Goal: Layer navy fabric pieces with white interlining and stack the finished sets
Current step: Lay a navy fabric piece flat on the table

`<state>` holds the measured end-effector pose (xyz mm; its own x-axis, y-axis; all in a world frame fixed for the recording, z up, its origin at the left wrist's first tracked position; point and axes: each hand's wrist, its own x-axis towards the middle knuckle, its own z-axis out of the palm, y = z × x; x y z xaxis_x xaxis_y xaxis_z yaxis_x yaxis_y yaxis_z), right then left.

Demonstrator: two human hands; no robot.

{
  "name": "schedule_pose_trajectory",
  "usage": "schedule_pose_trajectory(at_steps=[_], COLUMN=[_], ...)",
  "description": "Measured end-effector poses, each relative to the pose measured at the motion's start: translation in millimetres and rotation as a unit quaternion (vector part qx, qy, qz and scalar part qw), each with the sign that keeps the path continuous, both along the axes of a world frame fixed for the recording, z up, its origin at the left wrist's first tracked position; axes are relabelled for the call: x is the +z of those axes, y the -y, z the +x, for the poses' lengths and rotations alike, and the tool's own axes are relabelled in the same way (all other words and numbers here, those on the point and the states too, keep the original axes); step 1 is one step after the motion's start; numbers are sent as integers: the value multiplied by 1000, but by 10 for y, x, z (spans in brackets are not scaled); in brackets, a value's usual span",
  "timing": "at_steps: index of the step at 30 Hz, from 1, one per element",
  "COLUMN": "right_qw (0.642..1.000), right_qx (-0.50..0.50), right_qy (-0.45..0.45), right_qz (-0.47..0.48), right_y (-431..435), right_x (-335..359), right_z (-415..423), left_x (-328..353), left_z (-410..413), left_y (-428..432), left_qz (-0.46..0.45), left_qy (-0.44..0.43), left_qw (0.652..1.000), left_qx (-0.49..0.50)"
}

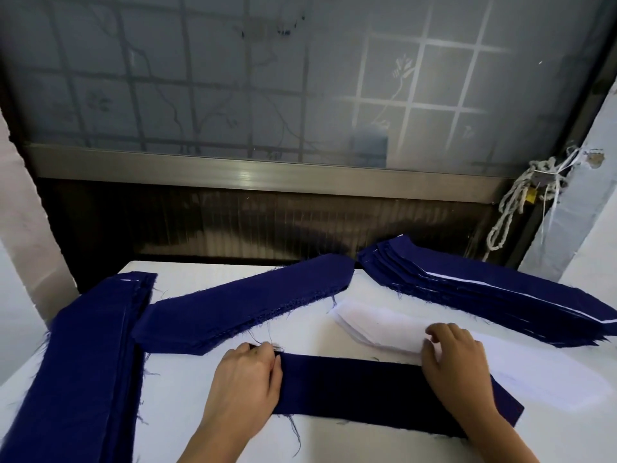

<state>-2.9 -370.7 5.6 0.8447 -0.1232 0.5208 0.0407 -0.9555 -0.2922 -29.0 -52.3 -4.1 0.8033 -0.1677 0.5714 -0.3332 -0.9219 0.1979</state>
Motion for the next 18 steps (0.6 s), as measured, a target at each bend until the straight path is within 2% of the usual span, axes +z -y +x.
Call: schedule_pose_trajectory(at_steps=[3,5,9,11,18], right_qw=[995,991,983,980,974], right_qx=[65,87,88,81,70], right_qy=[-57,-103,-147,-164,-196], right_qz=[57,18,-64,-80,-87], right_y=[-201,-291,-326,-320,-328], right_x=[98,107,39,9,-34], right_z=[317,504,687,732,803], left_x=[38,31,3,-6,-20], left_z=[-22,-22,-16,-22,1], left_y=[0,-8,-62,-84,-73], left_qz=[-35,-42,-92,-116,-131], left_qy=[-19,-7,118,146,115], left_qw=[999,999,989,982,985], left_qx=[-3,-6,-4,19,18])
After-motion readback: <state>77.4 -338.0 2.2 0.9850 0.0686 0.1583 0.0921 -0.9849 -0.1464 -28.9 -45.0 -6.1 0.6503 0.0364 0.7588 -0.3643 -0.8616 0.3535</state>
